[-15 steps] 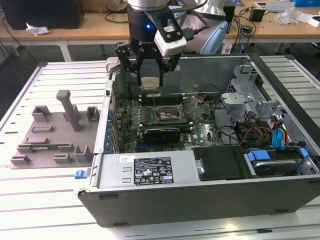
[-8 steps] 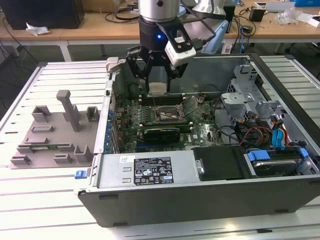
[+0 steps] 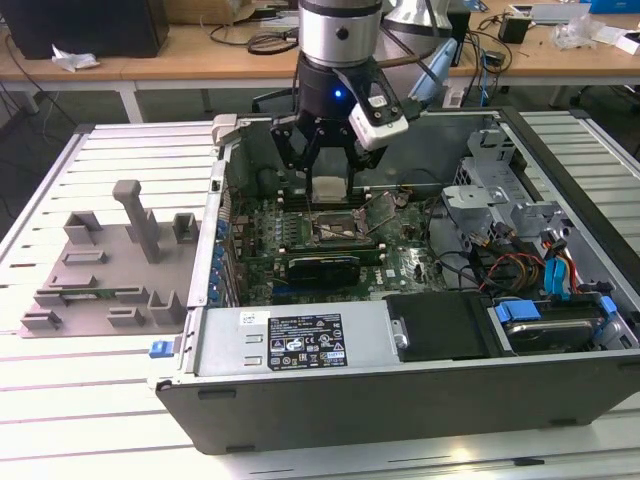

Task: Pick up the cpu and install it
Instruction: 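Pick up the cpu and move it towards the insertion slot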

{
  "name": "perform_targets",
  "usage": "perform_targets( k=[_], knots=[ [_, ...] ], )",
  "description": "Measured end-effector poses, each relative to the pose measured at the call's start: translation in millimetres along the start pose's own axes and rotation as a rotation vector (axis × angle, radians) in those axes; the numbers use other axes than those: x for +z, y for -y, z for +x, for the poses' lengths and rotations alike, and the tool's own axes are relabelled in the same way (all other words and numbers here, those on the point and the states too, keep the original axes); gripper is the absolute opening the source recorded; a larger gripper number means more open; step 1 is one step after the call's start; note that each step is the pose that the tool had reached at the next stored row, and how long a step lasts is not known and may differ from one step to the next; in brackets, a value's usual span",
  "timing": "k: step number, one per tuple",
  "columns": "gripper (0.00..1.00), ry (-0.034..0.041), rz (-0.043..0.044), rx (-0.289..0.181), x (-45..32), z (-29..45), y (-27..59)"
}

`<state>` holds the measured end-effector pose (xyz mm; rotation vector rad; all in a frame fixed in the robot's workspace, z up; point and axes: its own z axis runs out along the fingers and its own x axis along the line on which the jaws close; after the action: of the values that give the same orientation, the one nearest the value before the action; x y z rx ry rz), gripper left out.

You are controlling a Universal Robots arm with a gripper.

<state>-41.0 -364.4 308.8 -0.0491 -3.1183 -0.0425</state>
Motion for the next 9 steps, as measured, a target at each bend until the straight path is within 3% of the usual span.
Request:
perform_targets(
  k=[9],
  knots=[
    [0.55, -0.0025, 0.0004, 0.000, 18.3, -16.2, -13.9]
  ],
)
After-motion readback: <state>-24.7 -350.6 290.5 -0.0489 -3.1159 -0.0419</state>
